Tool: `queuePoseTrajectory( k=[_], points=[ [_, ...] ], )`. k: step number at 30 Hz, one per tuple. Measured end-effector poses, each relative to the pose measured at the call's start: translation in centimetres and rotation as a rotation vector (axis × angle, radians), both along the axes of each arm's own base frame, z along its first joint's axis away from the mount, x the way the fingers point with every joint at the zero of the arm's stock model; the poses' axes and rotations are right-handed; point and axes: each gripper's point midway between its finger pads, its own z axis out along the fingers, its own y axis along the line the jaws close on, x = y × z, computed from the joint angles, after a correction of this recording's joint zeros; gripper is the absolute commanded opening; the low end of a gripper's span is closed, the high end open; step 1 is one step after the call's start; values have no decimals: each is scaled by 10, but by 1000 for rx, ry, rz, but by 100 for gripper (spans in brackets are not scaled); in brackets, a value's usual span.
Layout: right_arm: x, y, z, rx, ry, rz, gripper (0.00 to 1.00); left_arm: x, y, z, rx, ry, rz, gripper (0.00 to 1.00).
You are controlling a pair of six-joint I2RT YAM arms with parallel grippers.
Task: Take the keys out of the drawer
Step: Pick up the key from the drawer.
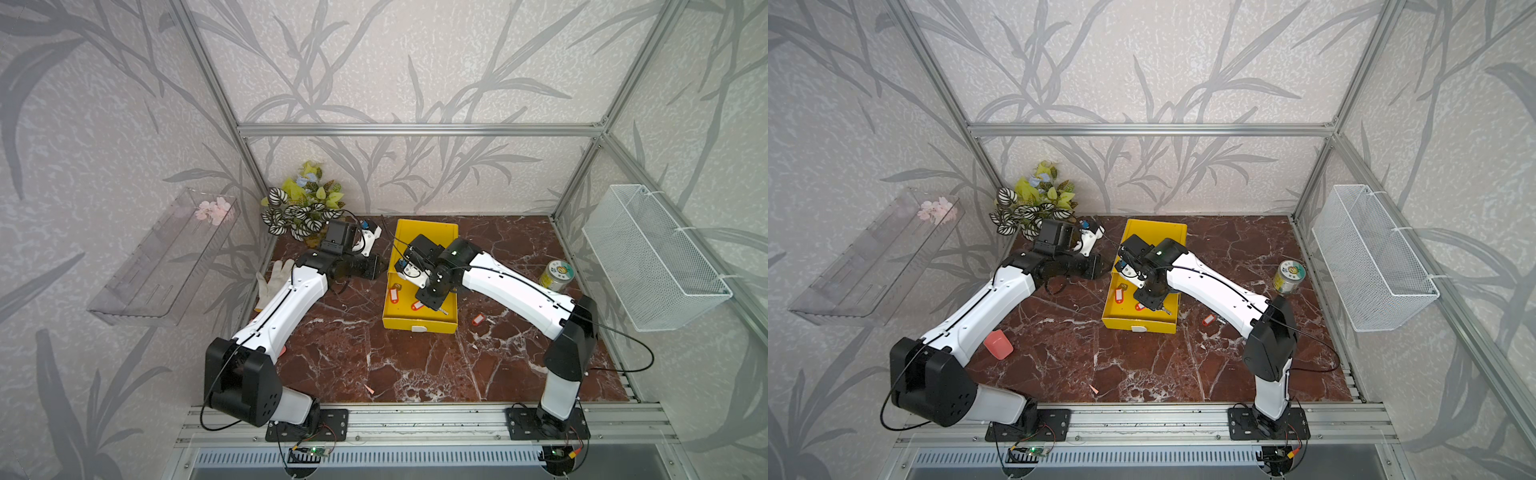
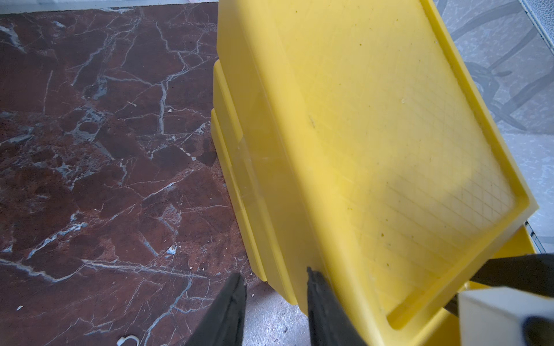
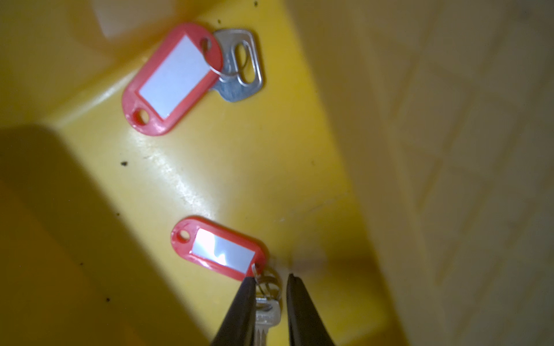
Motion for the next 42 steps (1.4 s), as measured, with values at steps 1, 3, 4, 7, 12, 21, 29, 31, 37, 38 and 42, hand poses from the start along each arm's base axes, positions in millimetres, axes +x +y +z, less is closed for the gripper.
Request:
queuePoseTrajectory(
  k=[1,3,4,7,12,21,29,31,37,38,42],
  points=[
    [0,0,0,1,2,0,20,0,0,0,0,0,1,38],
    [-1,1,-1,8,6,1,18,0,0,2,0,-2,1,38],
    [-1,2,-1,9,9,2,18,1,0,3,0,-4,1,37],
    [-2,3,-1,15,16,5,18,1,0,3,1,-7,4,37],
    [-3,4,-1,24,22,11,7,2,1,3,6,-8,8,37],
    [-3,4,-1,21,21,21,0,1,3,2,19,-6,7,37],
    [-3,2,-2,16,22,32,0,6,6,10,50,-49,5,37],
    [-2,2,-1,21,26,34,0,8,8,11,59,-56,9,37],
    [-2,0,8,53,26,39,0,10,12,10,84,-69,18,37],
    [-2,0,11,62,23,41,0,10,12,10,88,-72,21,37],
    [-3,3,28,110,2,58,0,11,14,16,91,-93,29,37]
  ],
)
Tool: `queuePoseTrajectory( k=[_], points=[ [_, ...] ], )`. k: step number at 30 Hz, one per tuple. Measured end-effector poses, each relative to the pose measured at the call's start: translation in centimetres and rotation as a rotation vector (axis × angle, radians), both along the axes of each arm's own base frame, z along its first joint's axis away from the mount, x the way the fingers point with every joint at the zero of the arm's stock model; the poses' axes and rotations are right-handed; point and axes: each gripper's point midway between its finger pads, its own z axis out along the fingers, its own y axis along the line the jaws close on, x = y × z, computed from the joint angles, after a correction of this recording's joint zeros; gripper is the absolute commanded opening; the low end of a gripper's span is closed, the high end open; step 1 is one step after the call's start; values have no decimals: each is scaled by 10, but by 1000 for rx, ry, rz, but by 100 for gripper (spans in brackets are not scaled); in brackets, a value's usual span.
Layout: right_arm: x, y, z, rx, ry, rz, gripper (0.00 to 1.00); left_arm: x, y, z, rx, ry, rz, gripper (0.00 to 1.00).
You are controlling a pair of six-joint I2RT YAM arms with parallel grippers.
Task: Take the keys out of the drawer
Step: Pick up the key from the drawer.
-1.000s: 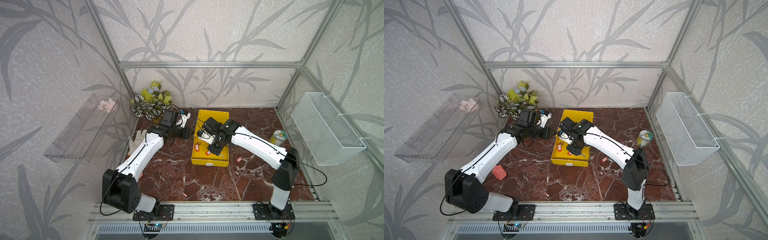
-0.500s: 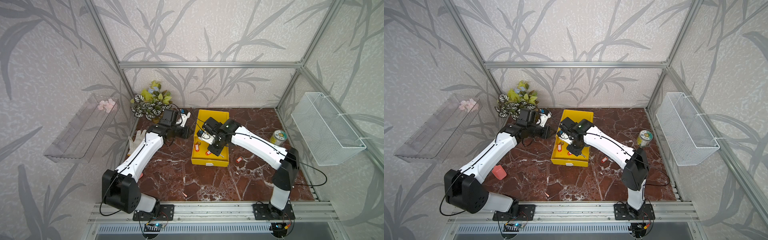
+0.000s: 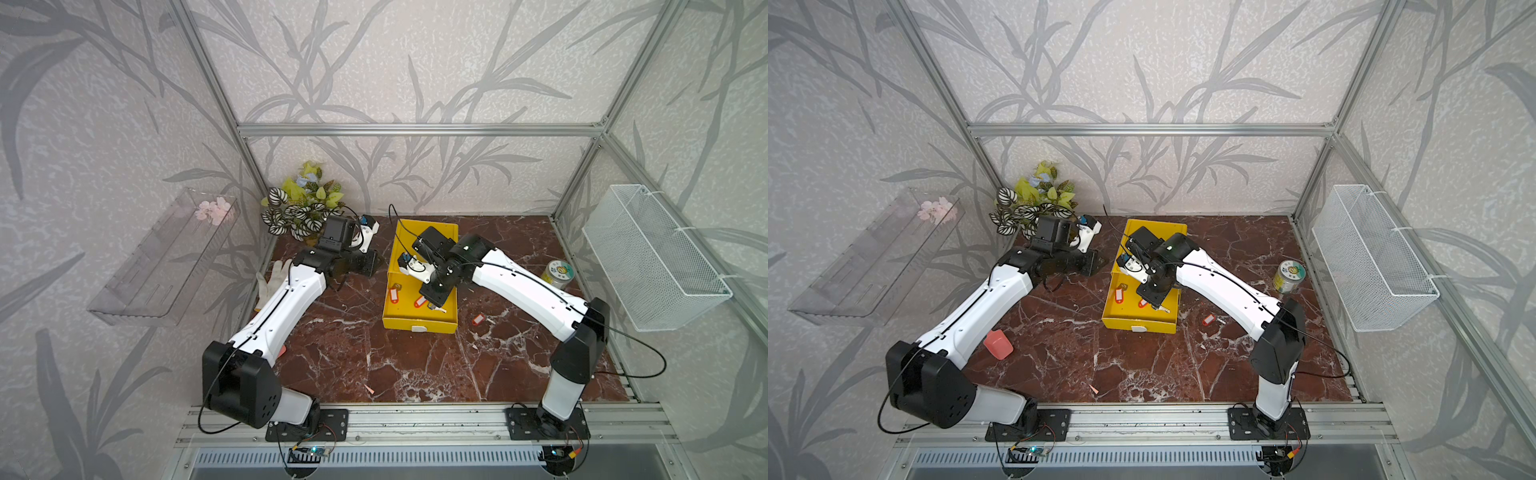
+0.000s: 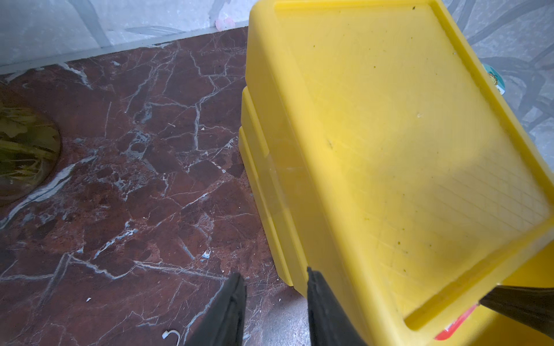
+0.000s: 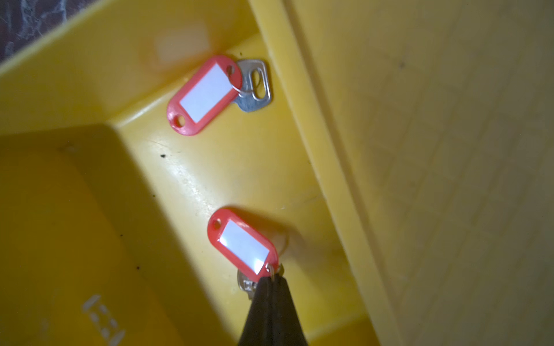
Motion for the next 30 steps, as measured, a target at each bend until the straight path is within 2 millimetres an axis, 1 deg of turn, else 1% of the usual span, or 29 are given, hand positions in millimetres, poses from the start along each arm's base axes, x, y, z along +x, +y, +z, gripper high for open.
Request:
queuePoseTrajectory(
  k=[9,15,19,21,23,25,28,30],
  points=[
    [-7,2,43,122,-74,25,0,6,2,24,17,-89,-11,37],
    [-5,3,58,168,-110,14,0,12,-6,54,3,-185,-64,39],
    [0,4,66,205,-126,-24,0,11,-14,66,-11,-239,-131,40],
    [5,1,75,235,-141,-62,0,9,-19,70,-21,-258,-168,41],
    [8,-4,86,272,-166,-105,0,7,-23,74,-30,-274,-199,41],
    [10,-13,100,312,-198,-157,0,4,-27,78,-37,-294,-229,41],
    [8,-32,122,367,-246,-239,0,-2,-32,86,-27,-321,-269,41],
    [7,-46,135,401,-278,-295,0,-8,-40,95,-14,-349,-304,40]
  ],
)
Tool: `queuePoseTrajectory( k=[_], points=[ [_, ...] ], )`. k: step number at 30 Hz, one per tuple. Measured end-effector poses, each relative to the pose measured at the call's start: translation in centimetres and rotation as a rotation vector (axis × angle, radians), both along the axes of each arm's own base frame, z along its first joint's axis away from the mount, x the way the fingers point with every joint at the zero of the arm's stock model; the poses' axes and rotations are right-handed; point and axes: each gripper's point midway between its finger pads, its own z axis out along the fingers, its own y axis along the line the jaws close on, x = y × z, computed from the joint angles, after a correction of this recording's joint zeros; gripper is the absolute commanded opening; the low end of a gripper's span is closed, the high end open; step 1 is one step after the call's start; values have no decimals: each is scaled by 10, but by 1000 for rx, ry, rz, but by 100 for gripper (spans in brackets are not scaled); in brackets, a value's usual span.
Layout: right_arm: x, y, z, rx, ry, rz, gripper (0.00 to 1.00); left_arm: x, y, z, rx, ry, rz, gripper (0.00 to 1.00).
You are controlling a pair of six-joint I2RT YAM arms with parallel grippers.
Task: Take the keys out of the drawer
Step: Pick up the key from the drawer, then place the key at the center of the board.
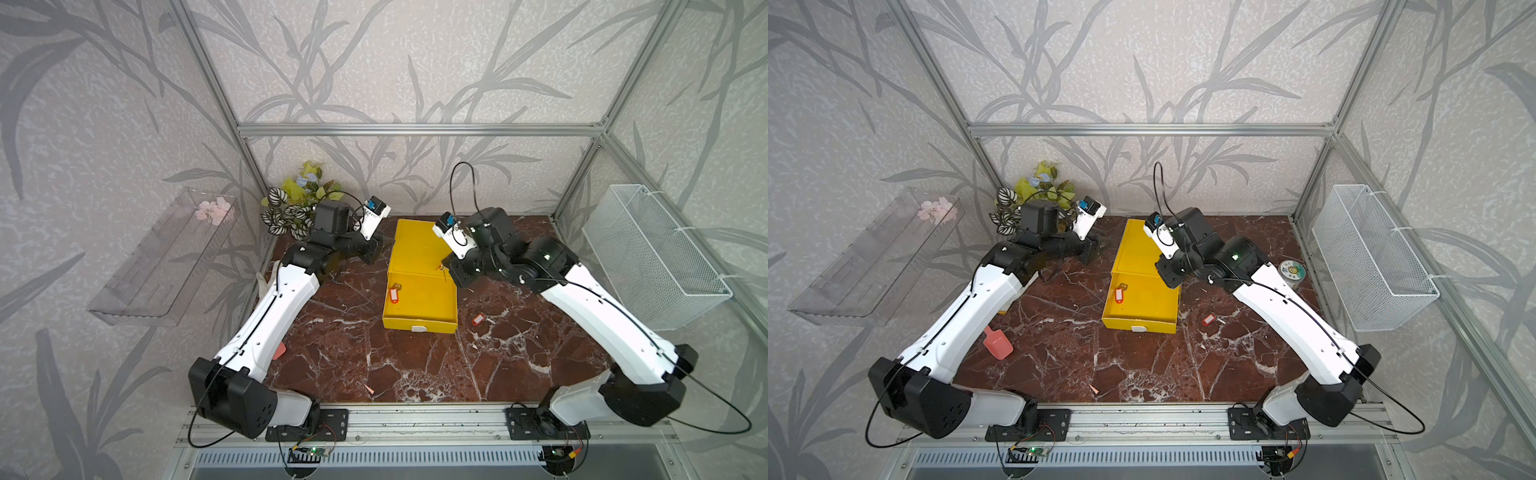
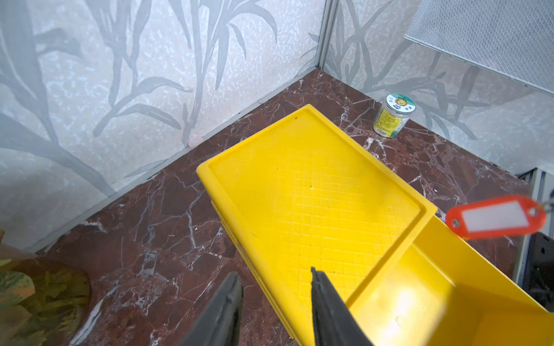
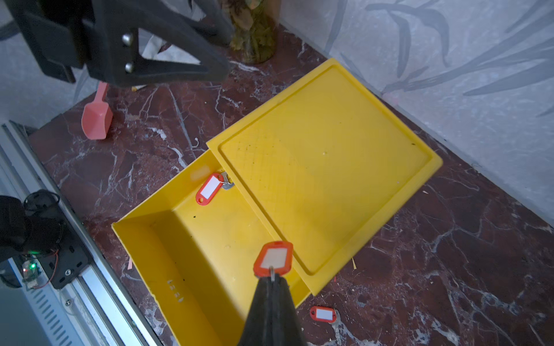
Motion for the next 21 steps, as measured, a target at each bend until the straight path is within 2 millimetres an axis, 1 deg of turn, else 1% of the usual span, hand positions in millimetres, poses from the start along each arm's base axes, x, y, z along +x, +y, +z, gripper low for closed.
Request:
queuePoseTrajectory(
  k=[2,4,6,8,13,21],
  points=[
    [0,-14,10,31,-15,-60,0,-6,-9,10,13,-33,-31,39],
    [1,-29,14,51,-19,-124,0,-12,-16,18,28,-58,-54,39],
    [2,-42,13,64,-12,-184,0,-19,-24,21,50,-77,-79,39],
    [1,-54,7,64,7,-242,0,-24,-30,22,76,-91,-100,39],
    [-5,-75,-21,46,80,-353,0,-33,-38,21,124,-111,-137,38],
    [-17,-98,-83,4,233,-489,0,-34,-42,25,160,-107,-156,37]
  ],
)
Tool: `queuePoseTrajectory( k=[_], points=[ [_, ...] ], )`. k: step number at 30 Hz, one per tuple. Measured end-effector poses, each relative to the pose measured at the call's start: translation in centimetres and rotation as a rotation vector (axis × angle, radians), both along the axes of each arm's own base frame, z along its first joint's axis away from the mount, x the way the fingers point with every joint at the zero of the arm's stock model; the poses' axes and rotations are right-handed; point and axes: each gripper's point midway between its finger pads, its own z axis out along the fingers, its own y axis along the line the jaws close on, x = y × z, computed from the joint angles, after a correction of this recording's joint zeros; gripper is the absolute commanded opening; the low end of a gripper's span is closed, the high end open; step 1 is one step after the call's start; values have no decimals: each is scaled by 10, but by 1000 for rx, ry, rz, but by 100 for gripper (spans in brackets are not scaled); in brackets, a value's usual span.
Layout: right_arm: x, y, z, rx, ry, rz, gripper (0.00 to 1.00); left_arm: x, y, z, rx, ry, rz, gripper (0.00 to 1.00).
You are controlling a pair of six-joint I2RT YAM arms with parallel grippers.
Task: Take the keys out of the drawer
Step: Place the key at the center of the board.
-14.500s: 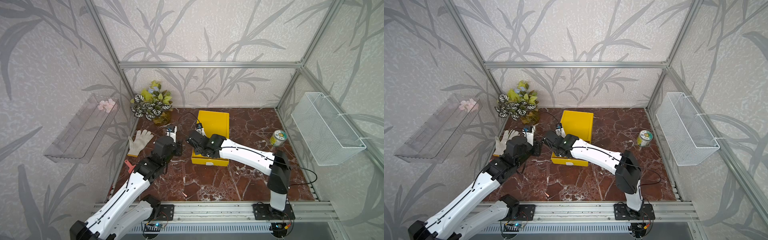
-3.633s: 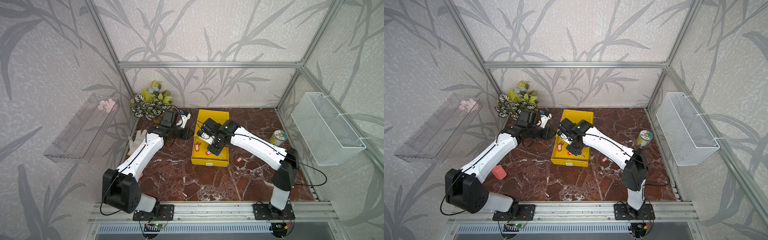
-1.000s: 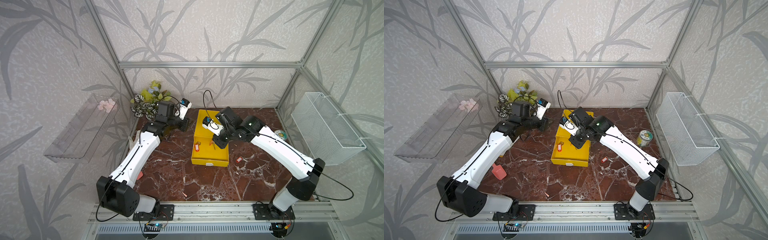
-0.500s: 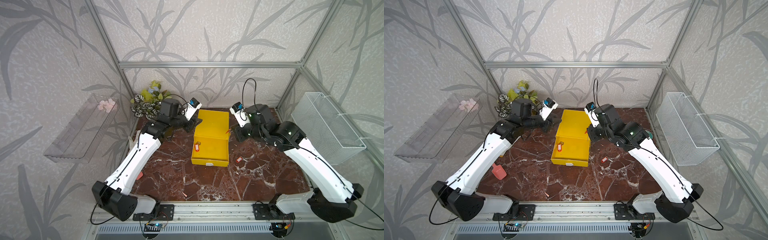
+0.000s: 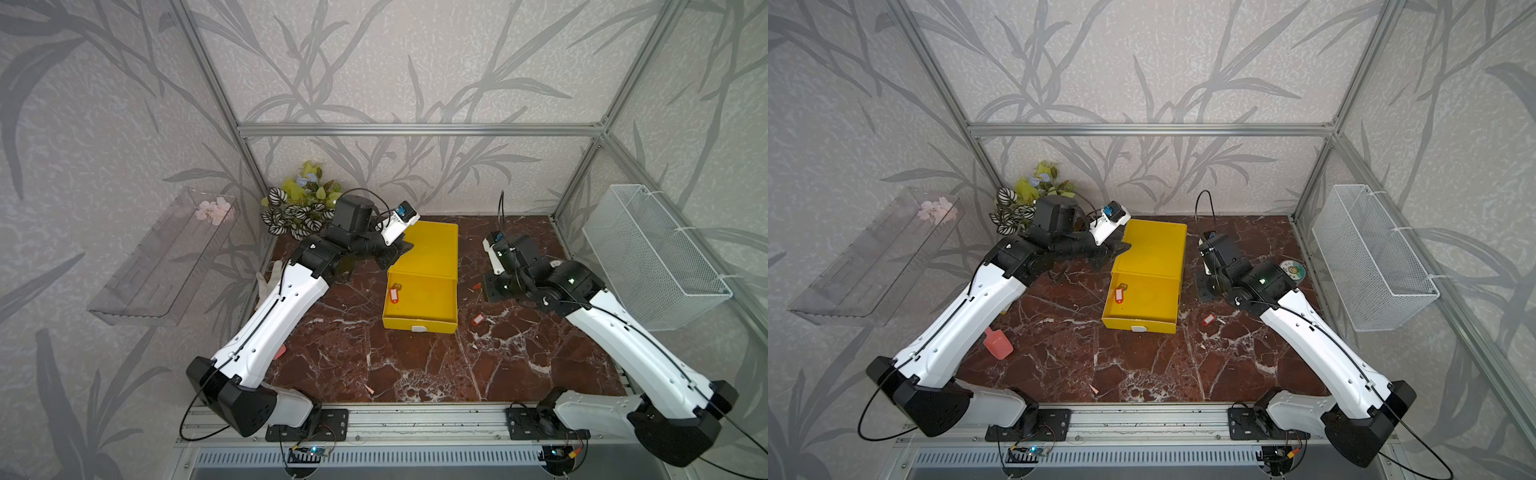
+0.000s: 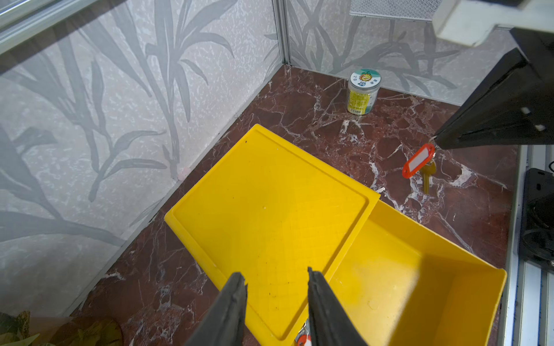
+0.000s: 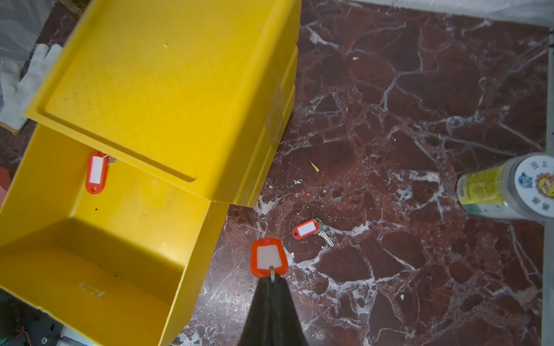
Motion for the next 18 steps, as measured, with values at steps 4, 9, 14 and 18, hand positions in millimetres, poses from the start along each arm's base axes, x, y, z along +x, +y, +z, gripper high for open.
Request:
queuePoseTrajectory(
  k=[4,9,14,18],
  points=[
    [-7,-13,-31,1,84,-68,0,-4,-1,-2,22,7,-16,37],
    [-11,-31,-69,14,208,-164,0,-5,-3,-9,46,36,-25,38],
    [-10,-37,-97,13,294,-208,0,-3,-3,-19,65,69,-21,38],
    [-14,-40,-126,-9,398,-230,0,-3,-2,-21,73,75,-14,39]
  ],
)
